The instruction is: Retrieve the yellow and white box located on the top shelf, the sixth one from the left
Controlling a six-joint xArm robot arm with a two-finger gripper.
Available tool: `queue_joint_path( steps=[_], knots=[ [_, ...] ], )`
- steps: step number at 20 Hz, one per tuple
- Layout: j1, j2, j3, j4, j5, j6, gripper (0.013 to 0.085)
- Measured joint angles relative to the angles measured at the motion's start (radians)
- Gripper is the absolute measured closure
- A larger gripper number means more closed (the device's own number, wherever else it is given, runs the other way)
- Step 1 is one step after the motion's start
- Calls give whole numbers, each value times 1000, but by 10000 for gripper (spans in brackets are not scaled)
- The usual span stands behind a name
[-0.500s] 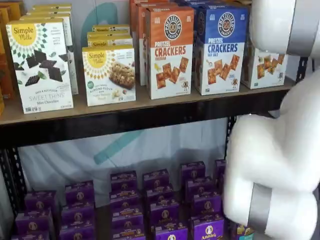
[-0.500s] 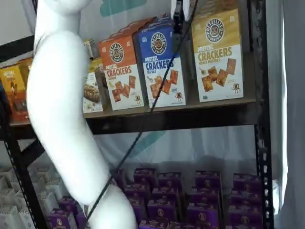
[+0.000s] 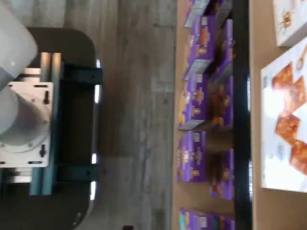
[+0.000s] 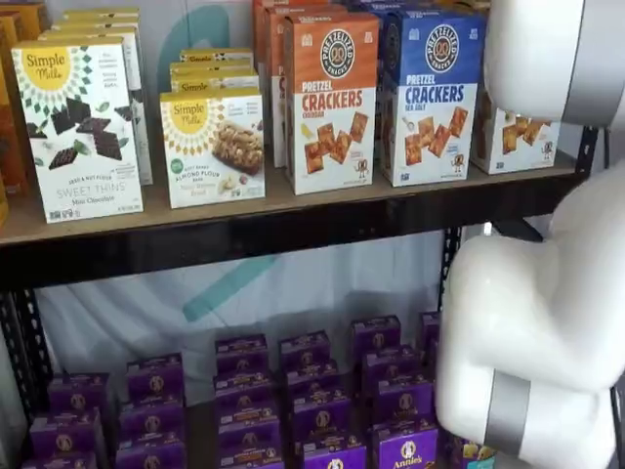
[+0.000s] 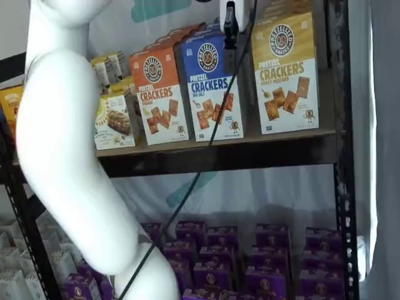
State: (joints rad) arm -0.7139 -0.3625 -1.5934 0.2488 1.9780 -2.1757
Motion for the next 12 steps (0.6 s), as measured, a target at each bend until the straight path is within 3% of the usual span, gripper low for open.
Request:
queue_joint_path(
  steps=[7, 12],
  knots=[
    [-83, -116, 141, 198, -223, -27, 130],
    [-97, -169, 208, 281, -352, -41, 130]
  ],
)
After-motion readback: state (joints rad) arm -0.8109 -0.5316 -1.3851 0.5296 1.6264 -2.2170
